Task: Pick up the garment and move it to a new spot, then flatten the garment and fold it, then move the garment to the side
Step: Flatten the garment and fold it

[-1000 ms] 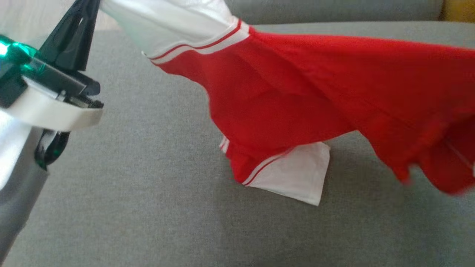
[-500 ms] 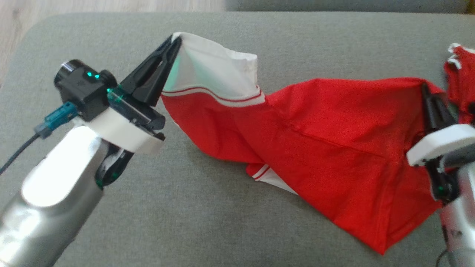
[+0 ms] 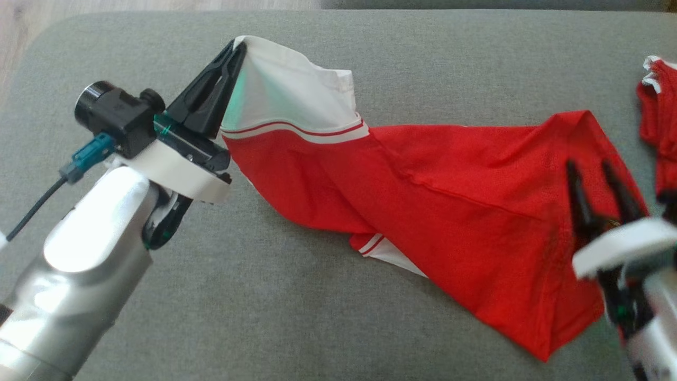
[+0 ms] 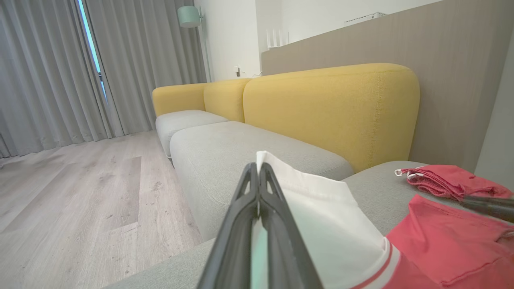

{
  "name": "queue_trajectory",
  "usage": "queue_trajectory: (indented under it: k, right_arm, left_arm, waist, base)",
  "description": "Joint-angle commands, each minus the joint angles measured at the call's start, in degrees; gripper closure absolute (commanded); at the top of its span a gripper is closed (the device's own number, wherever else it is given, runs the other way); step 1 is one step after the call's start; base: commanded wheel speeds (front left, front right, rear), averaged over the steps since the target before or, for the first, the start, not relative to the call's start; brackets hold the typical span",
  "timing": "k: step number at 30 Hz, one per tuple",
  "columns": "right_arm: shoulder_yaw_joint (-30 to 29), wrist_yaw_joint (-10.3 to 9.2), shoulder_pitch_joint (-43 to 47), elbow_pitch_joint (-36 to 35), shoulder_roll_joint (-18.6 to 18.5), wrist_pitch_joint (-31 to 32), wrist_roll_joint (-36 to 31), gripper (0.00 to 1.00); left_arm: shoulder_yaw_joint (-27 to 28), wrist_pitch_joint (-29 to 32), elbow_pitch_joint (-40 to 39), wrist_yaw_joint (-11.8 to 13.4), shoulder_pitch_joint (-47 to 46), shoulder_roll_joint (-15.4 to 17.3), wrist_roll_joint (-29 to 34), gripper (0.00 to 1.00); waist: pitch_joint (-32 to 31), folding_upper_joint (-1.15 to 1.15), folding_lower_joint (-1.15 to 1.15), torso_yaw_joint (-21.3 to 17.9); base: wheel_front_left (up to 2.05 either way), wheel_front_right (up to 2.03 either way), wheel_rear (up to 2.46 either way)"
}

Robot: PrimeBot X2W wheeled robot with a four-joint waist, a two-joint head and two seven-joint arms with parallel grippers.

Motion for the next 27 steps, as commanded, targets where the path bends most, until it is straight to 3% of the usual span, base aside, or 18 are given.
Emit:
queue_trajectory:
  k: [1, 8, 20, 27]
  right_arm:
    - [3.4, -0.05, 3.9, -5.1, -2.7, 0.5, 3.0, 0.00]
    - [7.2, -0.05, 13.1, -14.1, -6.3, 3.4, 10.8, 0.00]
    - [5.7, -0.05, 13.7, -10.1, -4.9, 3.3, 14.0, 0.00]
    - [8.6, -0.05, 13.1, -10.1, -5.0, 2.5, 16.8, 0.00]
  left_arm:
    - [3.1, -0.7, -1.1, 0.1, -2.7, 1.9, 0.4, 1.00]
    - [5.5, -0.7, -2.3, 0.1, -0.3, 2.0, 1.2, 1.00]
    - [6.0, -0.7, -2.6, 0.1, 0.1, 1.4, 2.2, 1.00]
    - [5.9, -0.7, -2.6, 0.1, 0.0, 1.3, 2.2, 1.00]
  waist:
    - [0.1, 0.00, 0.00, -0.1]
    - [0.3, 0.00, 0.00, -0.3]
    - [0.7, 0.00, 0.00, 0.7]
    - [0.9, 0.00, 0.00, 0.8]
  base:
    - [0.00, 0.00, 0.00]
    - [0.00, 0.00, 0.00]
    - [0.00, 0.00, 0.00]
    - [0.00, 0.00, 0.00]
